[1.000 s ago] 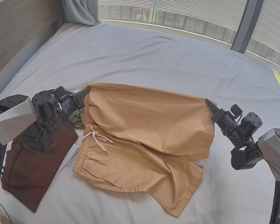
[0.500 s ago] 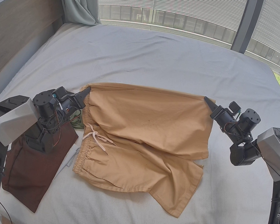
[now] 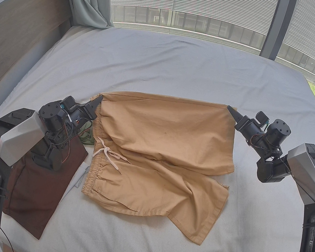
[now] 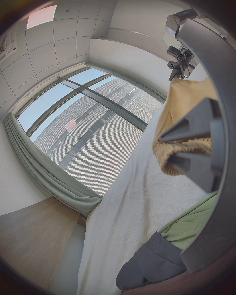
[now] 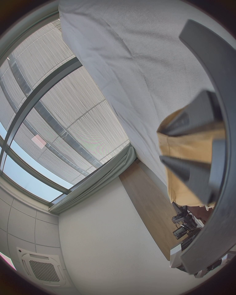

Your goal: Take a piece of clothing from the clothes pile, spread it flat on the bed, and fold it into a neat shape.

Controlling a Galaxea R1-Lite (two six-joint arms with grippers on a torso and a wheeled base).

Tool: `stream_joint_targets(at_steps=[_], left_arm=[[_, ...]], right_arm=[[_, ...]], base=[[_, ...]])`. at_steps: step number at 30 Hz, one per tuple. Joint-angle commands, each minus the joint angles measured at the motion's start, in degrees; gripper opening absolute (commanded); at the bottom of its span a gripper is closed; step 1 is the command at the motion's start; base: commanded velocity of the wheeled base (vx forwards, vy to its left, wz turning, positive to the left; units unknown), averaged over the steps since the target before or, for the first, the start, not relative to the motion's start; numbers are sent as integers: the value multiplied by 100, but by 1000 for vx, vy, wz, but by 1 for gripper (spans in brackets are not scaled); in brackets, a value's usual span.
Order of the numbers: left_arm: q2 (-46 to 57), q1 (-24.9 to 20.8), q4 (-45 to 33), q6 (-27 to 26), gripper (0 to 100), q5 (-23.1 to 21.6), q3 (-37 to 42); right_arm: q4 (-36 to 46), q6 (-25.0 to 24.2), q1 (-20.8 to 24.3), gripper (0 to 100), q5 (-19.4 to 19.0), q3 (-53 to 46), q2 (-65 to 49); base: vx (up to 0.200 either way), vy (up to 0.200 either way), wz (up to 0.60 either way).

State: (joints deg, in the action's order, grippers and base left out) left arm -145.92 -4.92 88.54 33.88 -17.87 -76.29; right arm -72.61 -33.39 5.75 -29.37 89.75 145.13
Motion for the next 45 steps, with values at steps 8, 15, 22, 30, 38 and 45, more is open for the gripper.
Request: stream_joint_targets(at_steps=[8, 15, 22, 30, 38, 45], left_arm=[[2, -228, -197, 462, 100, 21, 457], [415, -202, -100, 453, 100, -32, 1213], [1259, -140, 14, 295, 100, -103, 2443], [2507, 123, -3, 172, 100, -955, 4025], [3492, 211, -12, 75, 100, -1518, 5019], [3544, 317, -12, -496, 100, -1737, 5379]], right_arm=[[1, 105, -4, 100, 19, -722, -222], [-439, 219, 5, 100, 19, -2049, -758], [-1212, 263, 31, 100, 19, -3464, -1303], [-1388, 263, 40, 100, 19, -4747, -2032], [-1564, 272, 31, 100, 19, -5600, -2375], [-1555, 272, 57, 100, 1, -5925, -2489]], base=[[0, 0, 0], [0, 0, 0], [0, 0, 0], [0, 0, 0], [0, 0, 0], [0, 0, 0]])
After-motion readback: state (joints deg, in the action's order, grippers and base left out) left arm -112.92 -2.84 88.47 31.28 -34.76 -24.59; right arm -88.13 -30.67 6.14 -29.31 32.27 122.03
